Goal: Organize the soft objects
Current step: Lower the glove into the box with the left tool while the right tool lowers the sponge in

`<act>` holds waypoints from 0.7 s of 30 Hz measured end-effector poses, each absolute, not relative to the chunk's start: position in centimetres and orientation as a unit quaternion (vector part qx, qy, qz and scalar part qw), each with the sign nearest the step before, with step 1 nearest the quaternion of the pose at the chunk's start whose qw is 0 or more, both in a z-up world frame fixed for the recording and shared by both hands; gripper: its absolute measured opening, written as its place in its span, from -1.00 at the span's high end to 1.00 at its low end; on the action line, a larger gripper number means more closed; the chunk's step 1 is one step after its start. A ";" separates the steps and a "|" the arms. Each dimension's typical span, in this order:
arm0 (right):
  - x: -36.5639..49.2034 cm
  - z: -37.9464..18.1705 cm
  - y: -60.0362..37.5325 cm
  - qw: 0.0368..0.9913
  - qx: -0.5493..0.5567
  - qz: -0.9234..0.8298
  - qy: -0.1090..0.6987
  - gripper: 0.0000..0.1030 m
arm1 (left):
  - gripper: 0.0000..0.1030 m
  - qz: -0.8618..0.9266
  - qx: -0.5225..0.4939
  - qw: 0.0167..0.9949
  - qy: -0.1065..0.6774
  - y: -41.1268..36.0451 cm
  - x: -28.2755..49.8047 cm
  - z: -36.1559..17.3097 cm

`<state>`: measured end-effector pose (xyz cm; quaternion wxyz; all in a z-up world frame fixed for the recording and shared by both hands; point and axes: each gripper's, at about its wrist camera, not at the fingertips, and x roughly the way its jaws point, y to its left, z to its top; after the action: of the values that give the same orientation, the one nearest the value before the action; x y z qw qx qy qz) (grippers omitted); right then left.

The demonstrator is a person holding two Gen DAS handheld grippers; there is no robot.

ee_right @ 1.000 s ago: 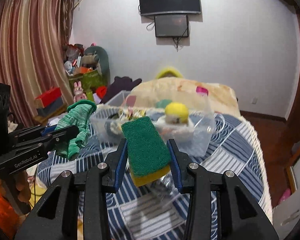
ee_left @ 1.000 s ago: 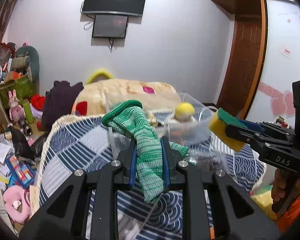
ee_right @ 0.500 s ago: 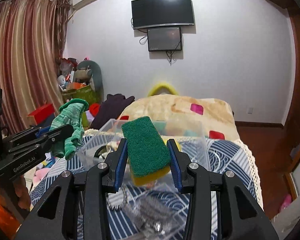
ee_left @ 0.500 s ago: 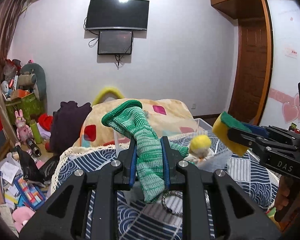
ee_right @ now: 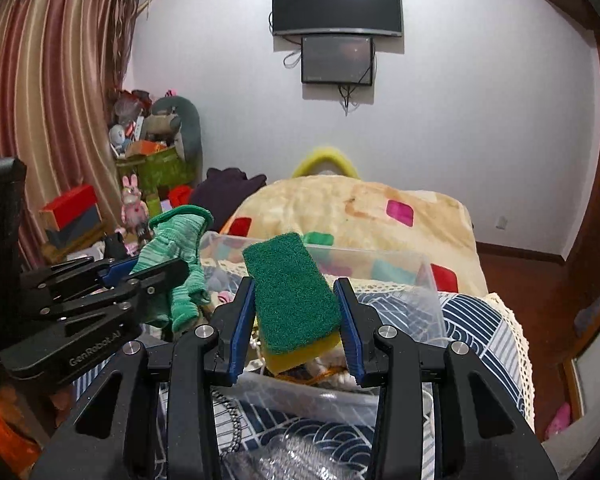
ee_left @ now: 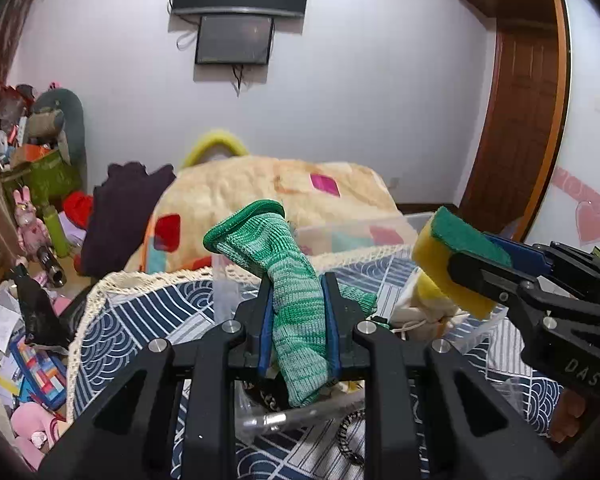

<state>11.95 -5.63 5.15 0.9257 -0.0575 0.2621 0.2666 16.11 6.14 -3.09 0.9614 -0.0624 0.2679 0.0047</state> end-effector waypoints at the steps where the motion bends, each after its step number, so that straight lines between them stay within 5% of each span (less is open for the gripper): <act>1: 12.3 4.9 -5.4 0.925 -0.061 0.263 0.267 0.30 | 0.58 0.001 -0.063 0.959 0.275 6.1 16.6 -3.4; 12: 14.0 2.6 -4.0 0.912 -0.103 0.254 0.307 0.29 | 0.55 -0.005 -0.072 0.945 0.318 6.2 18.6 -5.8; 21: 13.8 2.5 -3.4 0.906 -0.116 0.260 0.312 0.24 | 0.18 0.006 -0.042 0.948 0.315 5.5 17.4 -5.1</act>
<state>13.83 -3.41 2.51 0.9062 -0.1157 0.3123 0.2604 17.36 5.55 -5.10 0.9483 -0.0424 0.3146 0.0061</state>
